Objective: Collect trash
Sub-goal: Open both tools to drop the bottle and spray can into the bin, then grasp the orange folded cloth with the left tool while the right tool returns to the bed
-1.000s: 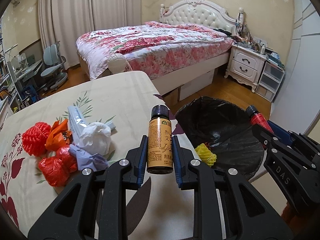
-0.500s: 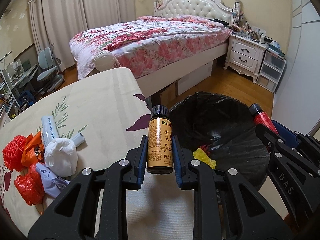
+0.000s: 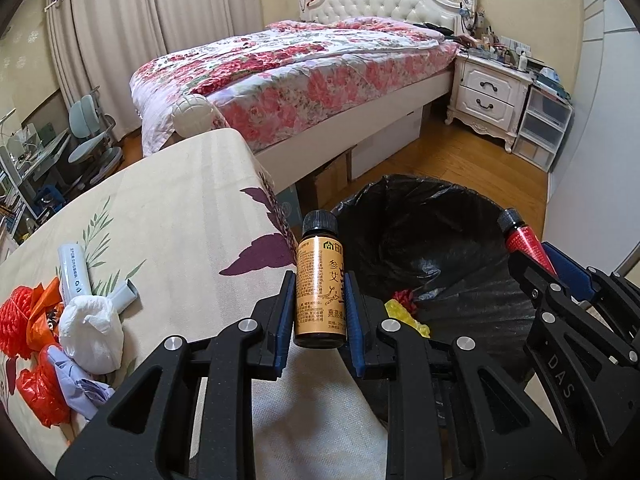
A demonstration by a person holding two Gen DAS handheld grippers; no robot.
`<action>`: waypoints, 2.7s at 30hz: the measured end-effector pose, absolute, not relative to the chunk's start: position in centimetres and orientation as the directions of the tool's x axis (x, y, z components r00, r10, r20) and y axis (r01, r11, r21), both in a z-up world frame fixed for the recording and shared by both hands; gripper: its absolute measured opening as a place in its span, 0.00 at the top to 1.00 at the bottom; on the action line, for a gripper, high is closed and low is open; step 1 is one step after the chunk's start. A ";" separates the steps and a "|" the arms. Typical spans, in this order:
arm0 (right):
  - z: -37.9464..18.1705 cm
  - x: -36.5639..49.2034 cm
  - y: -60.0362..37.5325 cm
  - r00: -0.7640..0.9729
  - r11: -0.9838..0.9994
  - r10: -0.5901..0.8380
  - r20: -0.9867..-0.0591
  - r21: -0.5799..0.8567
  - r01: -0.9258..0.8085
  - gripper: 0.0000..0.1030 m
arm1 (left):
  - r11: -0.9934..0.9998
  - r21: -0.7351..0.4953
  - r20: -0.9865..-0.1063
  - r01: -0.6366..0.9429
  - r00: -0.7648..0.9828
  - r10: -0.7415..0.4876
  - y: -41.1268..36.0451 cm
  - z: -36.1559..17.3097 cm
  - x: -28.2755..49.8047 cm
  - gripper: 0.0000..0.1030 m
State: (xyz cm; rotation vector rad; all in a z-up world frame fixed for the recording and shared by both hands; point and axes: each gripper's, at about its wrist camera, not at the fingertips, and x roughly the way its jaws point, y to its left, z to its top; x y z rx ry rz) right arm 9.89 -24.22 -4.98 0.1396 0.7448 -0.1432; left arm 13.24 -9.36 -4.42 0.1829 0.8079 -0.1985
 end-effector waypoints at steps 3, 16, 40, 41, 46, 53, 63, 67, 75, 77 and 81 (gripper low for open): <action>-5.0 9.9 -24.4 0.727 0.980 -0.085 -0.681 0.075 0.185 0.76 | 0.965 0.090 -0.730 0.245 0.676 -0.103 -9.4 -4.4 13.2 0.69; -4.5 9.3 -25.0 0.734 0.972 -0.126 -0.668 0.066 0.227 0.53 | 0.970 0.095 -0.714 0.223 0.695 -0.090 -8.9 -3.7 12.8 0.31; -4.0 5.8 -22.0 0.726 0.985 -0.073 -0.684 0.064 0.160 0.42 | 0.986 0.094 -0.702 0.135 0.712 -0.030 -3.6 -2.1 7.5 0.24; -4.0 5.6 -21.8 0.725 0.986 -0.067 -0.685 0.067 0.154 0.42 | 0.987 0.094 -0.702 0.130 0.711 -0.027 -3.2 -2.1 7.1 0.24; -3.9 4.7 -20.5 0.724 0.990 -0.046 -0.688 0.066 0.125 0.42 | 0.990 0.099 -0.699 0.104 0.715 -0.005 -1.8 -2.0 5.6 0.24; -3.4 3.7 -18.4 0.730 0.995 -0.007 -0.684 0.070 0.075 0.42 | 0.994 0.095 -0.696 0.053 0.718 0.028 1.1 -1.6 3.6 0.24; -2.9 3.0 -14.8 0.731 0.997 0.058 -0.680 0.070 -0.013 0.42 | 0.994 0.094 -0.706 -0.050 0.701 0.102 6.7 -2.2 1.1 0.24; -3.0 2.9 -13.6 0.725 0.997 0.080 -0.684 0.069 -0.044 0.42 | 0.993 0.095 -0.720 -0.066 0.684 0.114 8.0 -3.1 0.8 0.26; -3.3 2.6 -11.3 0.713 0.993 0.113 -0.692 0.058 -0.102 0.42 | 0.999 0.011 -0.771 -0.046 0.636 0.038 9.6 -4.4 1.1 0.65; -3.3 2.6 -10.6 0.710 0.991 0.124 -0.693 0.056 -0.119 0.42 | 1.000 0.006 -0.765 -0.026 0.644 0.021 9.7 -4.4 0.9 0.79; -3.4 2.5 -9.1 0.703 0.986 0.151 -0.695 0.055 -0.157 0.42 | 0.999 0.005 -0.763 -0.032 0.646 0.025 10.3 -4.5 0.5 0.81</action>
